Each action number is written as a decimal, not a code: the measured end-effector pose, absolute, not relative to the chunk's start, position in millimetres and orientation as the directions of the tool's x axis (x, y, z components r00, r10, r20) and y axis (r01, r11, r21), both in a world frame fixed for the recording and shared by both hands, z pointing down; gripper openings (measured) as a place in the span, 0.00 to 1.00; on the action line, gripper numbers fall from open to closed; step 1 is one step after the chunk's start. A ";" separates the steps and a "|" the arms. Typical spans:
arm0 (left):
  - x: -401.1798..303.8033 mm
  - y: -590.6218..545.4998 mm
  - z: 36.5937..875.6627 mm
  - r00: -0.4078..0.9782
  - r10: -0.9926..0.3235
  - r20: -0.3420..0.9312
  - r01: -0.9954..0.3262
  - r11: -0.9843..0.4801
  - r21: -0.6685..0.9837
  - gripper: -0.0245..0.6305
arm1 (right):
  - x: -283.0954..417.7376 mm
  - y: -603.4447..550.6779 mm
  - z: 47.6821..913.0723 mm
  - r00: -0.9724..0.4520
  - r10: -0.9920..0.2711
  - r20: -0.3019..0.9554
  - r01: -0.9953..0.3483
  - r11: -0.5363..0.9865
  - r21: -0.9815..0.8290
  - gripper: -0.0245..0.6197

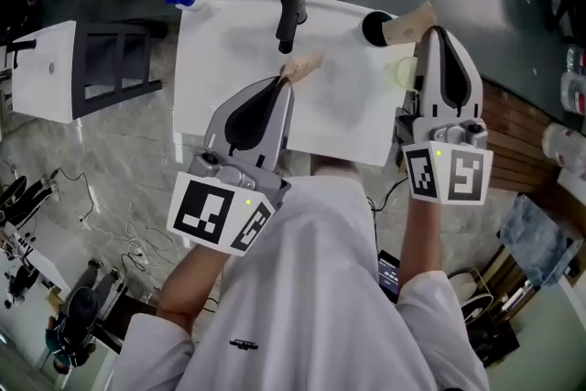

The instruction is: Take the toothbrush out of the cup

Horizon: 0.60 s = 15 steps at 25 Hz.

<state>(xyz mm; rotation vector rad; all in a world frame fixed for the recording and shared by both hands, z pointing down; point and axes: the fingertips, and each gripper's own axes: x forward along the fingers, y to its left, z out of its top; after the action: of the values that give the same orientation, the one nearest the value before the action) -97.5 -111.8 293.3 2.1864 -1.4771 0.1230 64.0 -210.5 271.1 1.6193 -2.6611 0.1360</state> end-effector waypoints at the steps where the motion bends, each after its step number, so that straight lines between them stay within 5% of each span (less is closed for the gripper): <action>1: -98.1 -113.8 295.8 0.407 -0.846 0.344 -0.892 -0.287 0.351 0.04 | 63.6 -214.2 276.0 -0.460 -0.885 0.069 -0.888 0.456 -0.064 0.05; 15: -99.6 -134.8 342.8 0.418 -0.820 0.391 -0.884 -0.267 0.384 0.05 | 43.9 -241.1 355.4 -0.452 -0.882 0.136 -0.892 0.451 -0.042 0.05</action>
<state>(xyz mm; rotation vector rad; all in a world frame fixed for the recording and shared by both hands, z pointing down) -99.6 -134.8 342.8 2.1276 -1.4384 0.1524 43.9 -241.1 355.4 1.5905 -2.5944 0.1637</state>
